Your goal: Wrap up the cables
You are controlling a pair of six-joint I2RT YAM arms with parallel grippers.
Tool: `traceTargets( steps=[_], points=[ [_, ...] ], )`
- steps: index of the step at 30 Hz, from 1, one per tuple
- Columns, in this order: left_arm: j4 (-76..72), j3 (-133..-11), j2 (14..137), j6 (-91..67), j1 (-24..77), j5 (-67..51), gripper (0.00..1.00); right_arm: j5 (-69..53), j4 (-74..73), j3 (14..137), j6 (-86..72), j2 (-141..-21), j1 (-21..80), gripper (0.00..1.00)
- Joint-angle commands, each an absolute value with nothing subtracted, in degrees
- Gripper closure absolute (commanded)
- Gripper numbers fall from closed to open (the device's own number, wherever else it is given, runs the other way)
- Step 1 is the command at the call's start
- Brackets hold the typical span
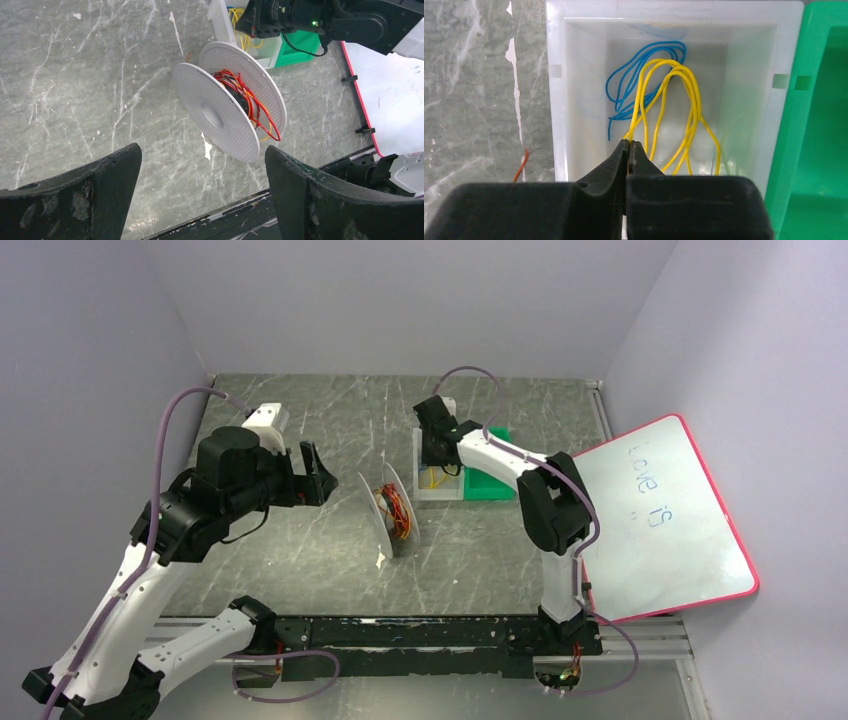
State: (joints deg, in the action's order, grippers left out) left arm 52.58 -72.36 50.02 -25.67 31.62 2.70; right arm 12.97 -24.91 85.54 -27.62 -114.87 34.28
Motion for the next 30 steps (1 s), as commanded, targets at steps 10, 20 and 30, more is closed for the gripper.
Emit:
traceTargets(
  steps=[10,20,30],
  points=[
    [50.59,-72.42,51.21,-24.27,31.90,1.79,0.00,17.28,-25.77,84.44,-27.51,-98.99,33.90,1.00],
    [49.75,-72.68,52.33,-24.43,31.90,1.43,0.01,19.82,-26.99,86.35,-25.97,-89.70,33.93,1.00],
    [49.12,-75.99,54.54,-23.11,31.90,-1.92,0.01,19.19,-28.70,92.87,-21.32,-83.18,33.99,1.00]
  ],
)
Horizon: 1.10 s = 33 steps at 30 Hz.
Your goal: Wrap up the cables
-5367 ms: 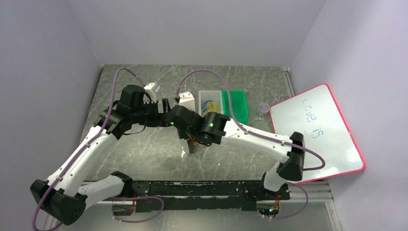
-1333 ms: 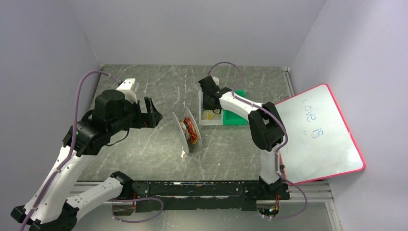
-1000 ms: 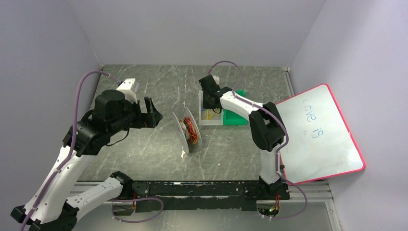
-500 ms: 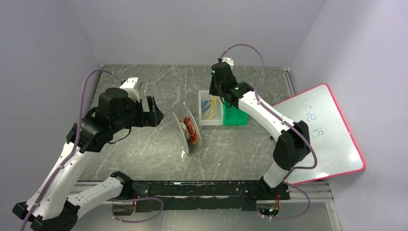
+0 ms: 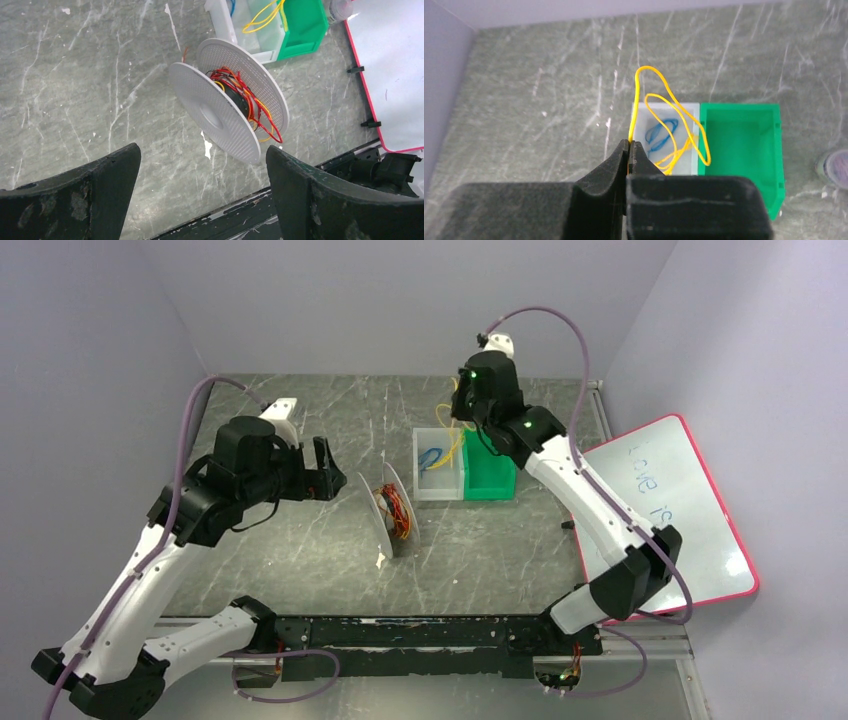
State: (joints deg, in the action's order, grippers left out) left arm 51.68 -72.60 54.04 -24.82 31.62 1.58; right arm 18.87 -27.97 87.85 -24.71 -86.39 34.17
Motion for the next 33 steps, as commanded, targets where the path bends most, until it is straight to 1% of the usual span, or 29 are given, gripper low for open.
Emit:
traceTargets(
  steps=[1,7,11,20,25,32,33],
  points=[
    [49.05,-76.68,54.83,-22.73,31.86,-2.56,0.00,18.81,-29.08,93.96,-20.66,-82.74,34.01,1.00],
    [48.89,-81.48,56.75,-21.62,31.89,-5.05,0.01,14.23,-30.24,102.46,-16.04,-80.47,34.02,1.00],
    [48.49,-85.31,58.47,-19.34,31.85,-7.15,0.01,8.64,-30.94,107.49,-13.19,-80.24,34.03,1.00],
    [44.81,-93.51,60.90,-19.57,31.90,-11.72,0.01,-10.58,-30.19,117.83,-10.00,-80.57,34.02,1.00],
    [41.83,-97.35,60.27,-19.42,31.88,-12.55,0.01,-20.91,-27.19,118.26,-11.37,-79.73,34.03,1.00],
    [38.34,-100.03,58.01,-20.47,31.87,-15.61,0.00,-35.99,-18.46,115.23,-19.96,-78.51,34.11,1.00],
    [37.94,-99.83,57.76,-22.54,31.83,-16.57,0.00,-37.87,-16.59,114.01,-21.58,-78.16,34.15,1.00]
  ],
)
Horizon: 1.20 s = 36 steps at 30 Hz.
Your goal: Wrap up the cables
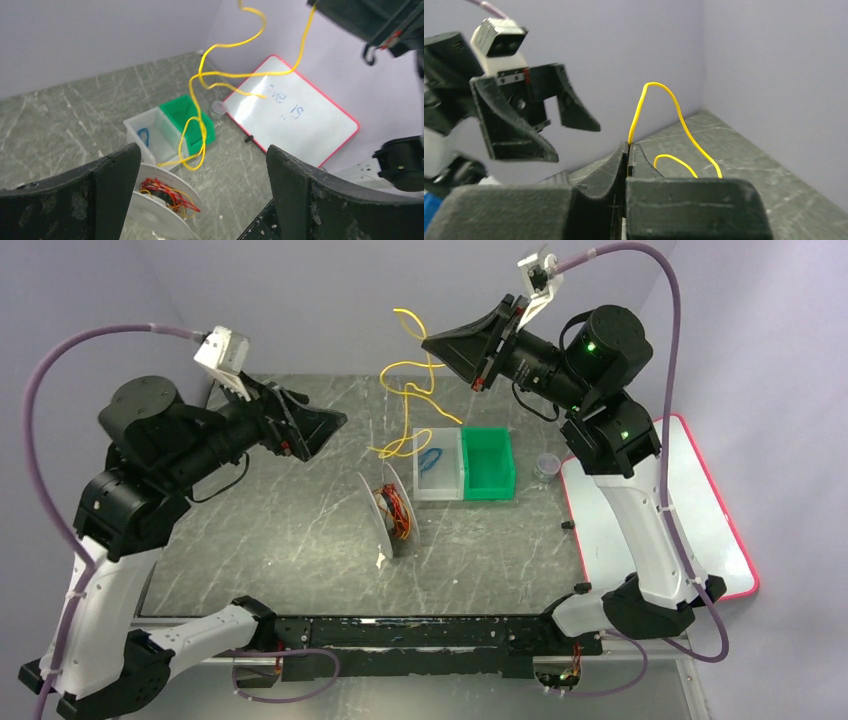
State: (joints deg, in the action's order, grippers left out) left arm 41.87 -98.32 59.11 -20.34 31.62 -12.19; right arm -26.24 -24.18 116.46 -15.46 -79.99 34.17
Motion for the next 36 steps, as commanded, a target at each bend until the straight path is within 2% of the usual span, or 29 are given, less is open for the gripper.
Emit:
traceTargets(
  steps=[1,6,12,22,25,30,33,36],
  points=[
    [37.56,-99.43,57.48,-23.42,31.88,-17.80,0.01,-40.12,-14.92,113.21,-23.01,-77.78,34.25,1.00],
    [35.03,-96.40,56.76,-26.84,31.88,-24.86,0.01,-45.01,-7.52,109.29,-28.63,-76.91,35.38,1.00],
    [33.00,-92.73,56.28,-29.16,31.90,-28.13,0.01,-47.48,-2.90,107.51,-31.49,-77.45,38.55,1.00],
    [32.61,-90.32,55.78,-29.52,31.84,-28.55,0.05,-46.91,-6.53,110.72,-28.17,-79.23,44.93,1.00],
    [32.78,-90.14,55.66,-29.36,31.90,-29.10,0.13,-45.98,-6.53,109.99,-27.63,-78.78,45.48,1.00],
    [31.91,-88.55,54.57,-29.91,31.84,-30.77,0.38,-44.98,-6.71,108.60,-26.75,-78.01,45.70,1.00],
    [31.96,-87.63,53.60,-29.86,31.90,-31.76,0.59,-44.26,-6.87,106.95,-26.37,-77.00,45.69,1.00],
    [33.49,-87.24,52.73,-29.33,31.83,-31.85,0.83,-43.48,-8.22,105.95,-25.74,-75.88,45.78,1.00]
  ],
)
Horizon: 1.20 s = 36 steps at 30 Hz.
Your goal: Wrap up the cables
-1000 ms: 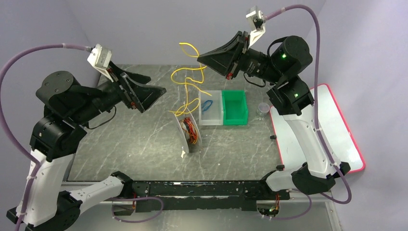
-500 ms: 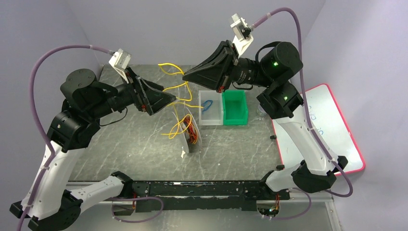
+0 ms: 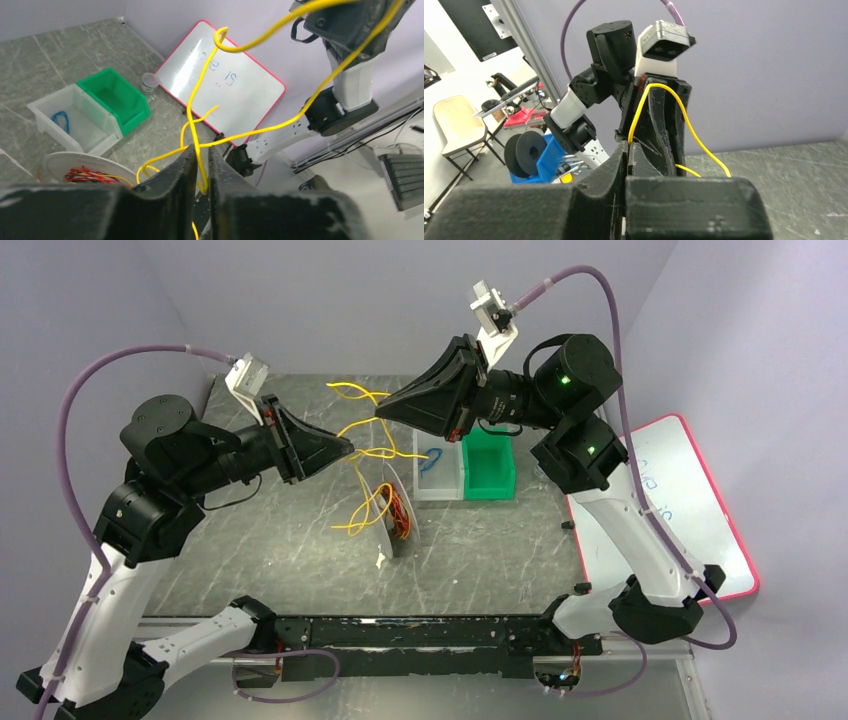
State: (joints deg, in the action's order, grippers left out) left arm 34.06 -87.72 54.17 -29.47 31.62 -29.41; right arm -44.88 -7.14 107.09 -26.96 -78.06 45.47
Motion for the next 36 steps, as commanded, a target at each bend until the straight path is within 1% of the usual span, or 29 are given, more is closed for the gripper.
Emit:
traceTargets(
  steps=[1,2,6,9,13,18,23,26,30,33,36],
  points=[
    [34.19,-87.19,52.48,-29.09,31.83,-31.95,0.91,-43.24,-8.97,105.77,-25.52,-75.50,45.75,1.00],
    [34.96,-87.30,52.33,-28.78,31.89,-31.98,0.93,-42.87,-10.00,105.62,-25.07,-75.03,45.76,1.00],
    [37.26,-88.40,51.98,-27.31,31.85,-33.86,0.93,-38.12,-16.46,105.25,-22.23,-72.12,45.78,1.00],
    [38.44,-89.34,52.28,-26.04,31.88,-37.02,0.93,-32.94,-24.51,105.02,-19.92,-69.11,45.77,1.00],
    [38.50,-88.82,52.87,-24.79,31.90,-42.32,0.93,-24.14,-34.07,102.80,-17.70,-64.39,45.72,1.00],
    [37.63,-87.14,53.87,-22.76,31.90,-51.81,0.93,-12.17,-46.34,102.38,-17.13,-60.81,45.73,1.00],
    [36.56,-83.45,56.58,-21.63,31.89,-57.11,0.93,-0.07,-56.83,100.08,-18.04,-58.35,45.71,1.00],
    [34.71,-80.95,58.09,-21.92,31.83,-58.81,0.93,6.39,-61.94,96.06,-20.67,-57.03,45.71,1.00],
    [30.86,-77.06,59.06,-23.93,32.17,-60.04,0.93,10.59,-63.98,86.16,-26.04,-53.58,45.66,1.00],
    [32.07,-76.00,61.14,-23.43,33.22,-59.33,0.93,13.04,-64.20,78.25,-30.15,-50.78,45.71,1.00],
    [34.31,-76.00,63.15,-22.11,34.99,-57.51,0.93,14.37,-64.15,72.82,-33.25,-48.73,45.70,1.00]
  ],
)
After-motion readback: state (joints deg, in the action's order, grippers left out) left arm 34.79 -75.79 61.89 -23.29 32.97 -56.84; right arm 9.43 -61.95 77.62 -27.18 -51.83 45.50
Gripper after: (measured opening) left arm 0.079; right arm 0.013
